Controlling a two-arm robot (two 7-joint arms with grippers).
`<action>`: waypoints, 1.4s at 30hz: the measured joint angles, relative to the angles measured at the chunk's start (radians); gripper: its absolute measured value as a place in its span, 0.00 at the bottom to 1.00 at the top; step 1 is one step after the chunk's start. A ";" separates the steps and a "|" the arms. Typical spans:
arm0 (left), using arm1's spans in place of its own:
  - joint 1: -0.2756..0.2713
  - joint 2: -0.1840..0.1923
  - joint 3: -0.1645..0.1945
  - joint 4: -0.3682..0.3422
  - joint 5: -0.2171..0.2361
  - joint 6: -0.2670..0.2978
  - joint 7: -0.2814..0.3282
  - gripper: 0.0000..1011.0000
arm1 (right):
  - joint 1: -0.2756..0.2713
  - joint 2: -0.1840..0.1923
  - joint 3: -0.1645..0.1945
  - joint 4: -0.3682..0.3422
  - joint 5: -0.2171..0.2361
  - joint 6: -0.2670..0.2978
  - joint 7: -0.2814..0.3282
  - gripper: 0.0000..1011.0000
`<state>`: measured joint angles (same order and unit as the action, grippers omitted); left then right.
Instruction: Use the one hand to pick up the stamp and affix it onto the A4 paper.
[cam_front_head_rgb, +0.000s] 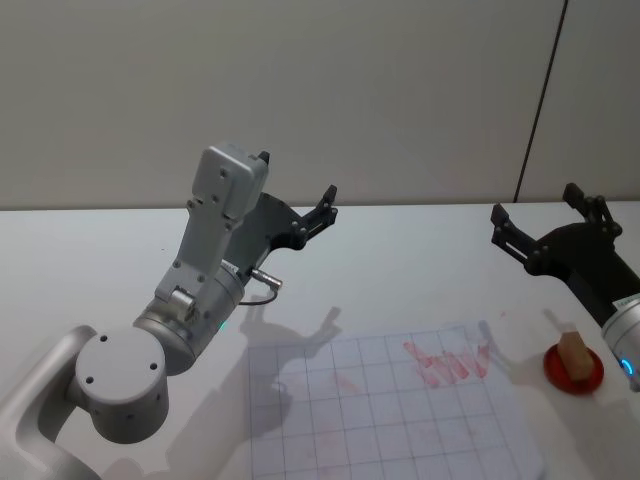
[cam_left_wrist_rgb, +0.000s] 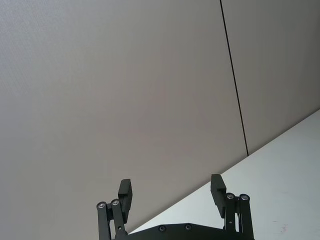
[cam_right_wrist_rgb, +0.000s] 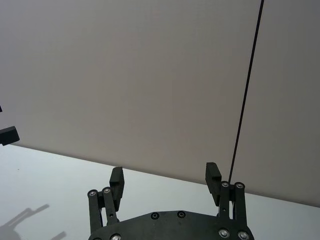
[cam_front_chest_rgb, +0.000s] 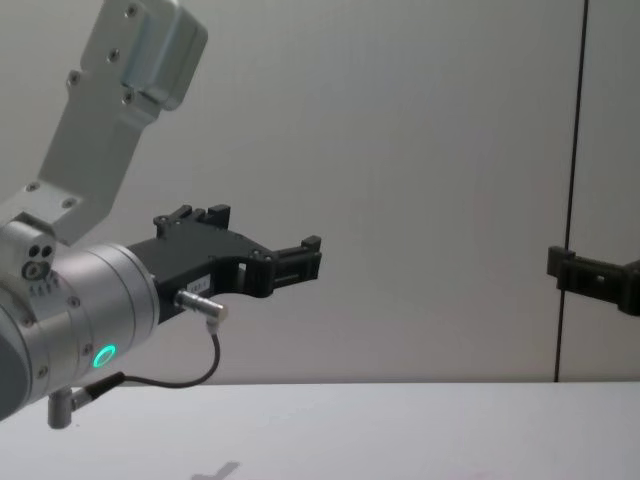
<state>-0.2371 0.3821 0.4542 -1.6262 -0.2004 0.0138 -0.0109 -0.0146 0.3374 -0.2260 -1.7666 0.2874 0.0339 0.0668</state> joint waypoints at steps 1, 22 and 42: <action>0.000 0.000 0.000 0.000 0.000 0.000 0.000 0.99 | 0.000 0.000 0.000 0.000 0.000 0.000 0.000 0.99; 0.000 0.000 0.000 0.000 0.000 0.000 0.000 0.99 | 0.000 0.000 0.000 0.000 0.000 0.000 0.000 0.99; 0.000 0.000 0.000 0.000 0.000 0.000 0.000 0.99 | -0.005 -0.022 -0.011 -0.041 -0.014 0.100 -0.059 0.99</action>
<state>-0.2371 0.3821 0.4542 -1.6262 -0.2004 0.0139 -0.0109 -0.0198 0.3157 -0.2368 -1.8073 0.2730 0.1341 0.0078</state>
